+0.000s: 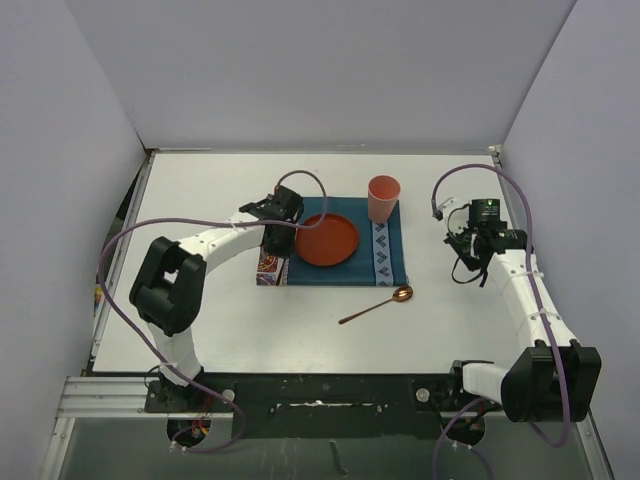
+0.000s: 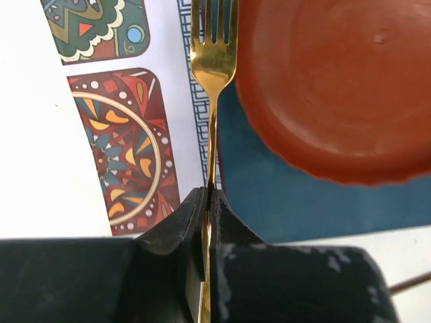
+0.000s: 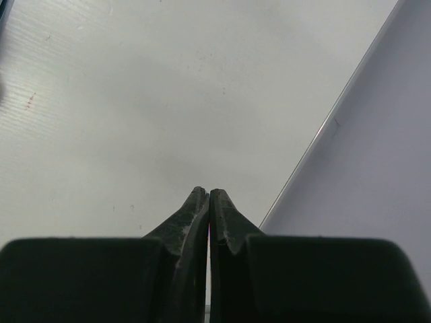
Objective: Set the dinner table for one person
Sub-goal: Place the fork on the napkin, then adjust the plate on the napkin.
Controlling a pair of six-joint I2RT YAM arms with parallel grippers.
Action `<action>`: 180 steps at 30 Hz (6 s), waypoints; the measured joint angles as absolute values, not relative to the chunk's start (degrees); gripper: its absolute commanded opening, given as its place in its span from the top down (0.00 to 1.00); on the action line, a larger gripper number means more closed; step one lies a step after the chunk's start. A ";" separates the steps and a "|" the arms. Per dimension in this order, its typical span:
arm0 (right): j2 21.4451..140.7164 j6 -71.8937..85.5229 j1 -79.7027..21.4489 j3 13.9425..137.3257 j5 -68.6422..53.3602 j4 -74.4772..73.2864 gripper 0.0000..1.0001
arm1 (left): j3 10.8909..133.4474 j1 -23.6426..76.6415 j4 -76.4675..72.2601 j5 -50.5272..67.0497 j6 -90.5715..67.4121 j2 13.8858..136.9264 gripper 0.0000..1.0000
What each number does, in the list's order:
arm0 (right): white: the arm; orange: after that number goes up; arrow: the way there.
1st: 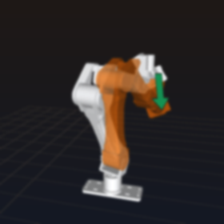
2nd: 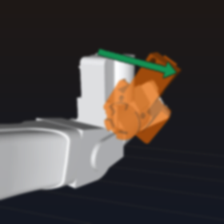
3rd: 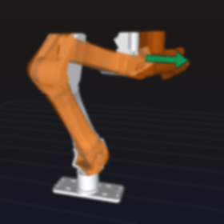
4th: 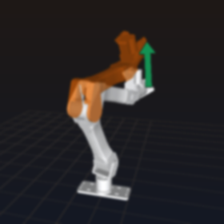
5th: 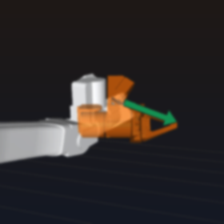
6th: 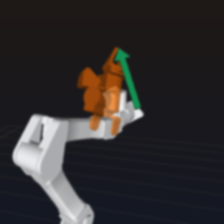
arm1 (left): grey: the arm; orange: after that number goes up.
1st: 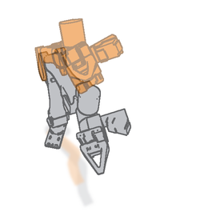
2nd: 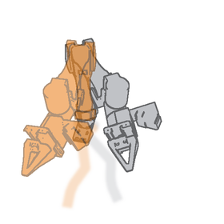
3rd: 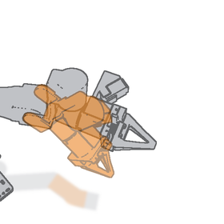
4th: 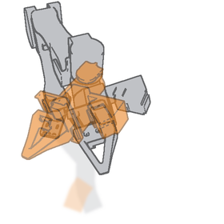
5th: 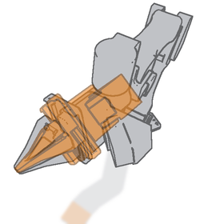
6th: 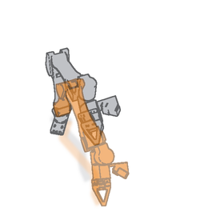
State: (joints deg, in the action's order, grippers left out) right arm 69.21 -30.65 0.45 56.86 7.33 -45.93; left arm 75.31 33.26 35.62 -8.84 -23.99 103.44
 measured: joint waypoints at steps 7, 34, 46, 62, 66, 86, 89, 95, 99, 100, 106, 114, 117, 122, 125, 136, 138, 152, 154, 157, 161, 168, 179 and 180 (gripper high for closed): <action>69.21 -32.21 0.45 55.79 7.46 -44.84 1.00 | 78.28 30.72 34.98 -8.73 -23.99 107.70 1.00; 69.52 -33.01 0.45 54.83 7.90 -44.69 1.00 | 82.48 26.85 32.16 -8.95 -25.52 113.51 1.00; 69.52 -32.80 0.45 54.83 7.92 -44.75 1.00 | 82.48 26.83 31.03 -8.95 -27.88 114.45 1.00; 69.52 -32.36 0.45 54.83 7.68 -44.80 1.00 | 76.95 26.83 27.16 -8.99 -29.69 112.95 1.00; 69.52 -32.36 0.45 54.83 7.68 -44.82 1.00 | 76.64 26.83 27.16 -8.99 -29.87 112.75 0.65; 69.54 -29.85 0.03 59.09 2.94 -49.34 1.00 | 70.63 26.83 31.73 -12.60 -31.40 98.06 0.02; 70.24 -27.68 -1.93 60.84 0.78 -50.33 1.00 | 70.48 26.83 32.08 -12.64 -32.01 91.83 0.02; 76.97 -24.82 -9.54 60.84 -6.63 -51.24 0.69 | 68.18 26.83 34.50 -12.64 -32.40 80.88 0.02; 82.15 -23.55 -15.29 62.39 -10.15 -52.45 0.51 | 65.58 26.83 37.23 -13.28 -31.55 75.40 0.02; 84.25 -23.24 -16.38 64.23 -11.27 -53.12 0.51 | 64.95 26.81 37.98 -13.63 -31.00 74.22 0.02; 94.87 -19.51 -19.86 75.72 -12.67 -49.17 0.52 | 62.35 26.33 40.10 -16.27 -27.94 70.57 0.02; 102.26 -17.23 -26.28 75.40 -8.56 -40.23 0.50 | 61.28 25.78 40.05 -17.32 -26.41 70.59 0.02; 104.25 -17.19 -28.08 73.89 -5.98 -36.86 0.49 | 61.28 25.78 39.94 -17.12 -26.41 70.59 0.02; 105.80 -17.93 -29.21 72.20 -1.19 -32.38 0.48 | 61.28 25.78 39.94 -16.88 -26.37 70.57 0.02; 105.80 -18.96 -28.16 72.34 1.50 -29.47 0.47 | 61.28 25.78 39.97 -16.62 -26.37 70.52 0.02; 105.75 -20.36 -24.43 75.99 4.54 -27.07 0.45 | 61.28 25.78 39.90 -15.99 -26.30 70.50 0.02; 105.75 -19.84 -24.47 75.99 4.16 -27.03 0.45 | 61.28 25.78 39.77 -15.77 -26.33 70.50 0.02; 108.20 -16.45 -25.17 76.03 0.40 -26.48 0.44 | 61.23 25.78 38.87 -14.28 -26.33 70.50 0.02; 109.27 -16.25 -25.17 76.03 0.21 -26.26 0.45 | 61.12 25.78 38.70 -14.31 -26.33 70.50 0.02; 110.37 -16.14 -25.17 76.03 -0.19 -26.13 0.46 | 60.58 25.78 38.46 -14.28 -26.33 70.50 0.02; 110.45 -16.03 -25.17 76.03 -0.84 -25.67 0.58 | 59.96 25.78 38.39 -14.31 -26.33 70.50 0.02; 110.45 -16.01 -25.17 76.12 -2.02 -25.23 0.61 | 59.29 25.78 38.33 -14.33 -26.30 70.50 0.02; 110.48 -16.08 -25.28 76.58 -3.40 -25.12 0.63 | 58.43 25.78 38.22 -14.33 -26.24 70.50 0.02; 110.54 -16.08 -25.34 76.66 -3.55 -25.15 0.63 | 58.41 25.78 38.20 -14.35 -26.24 70.50 0.02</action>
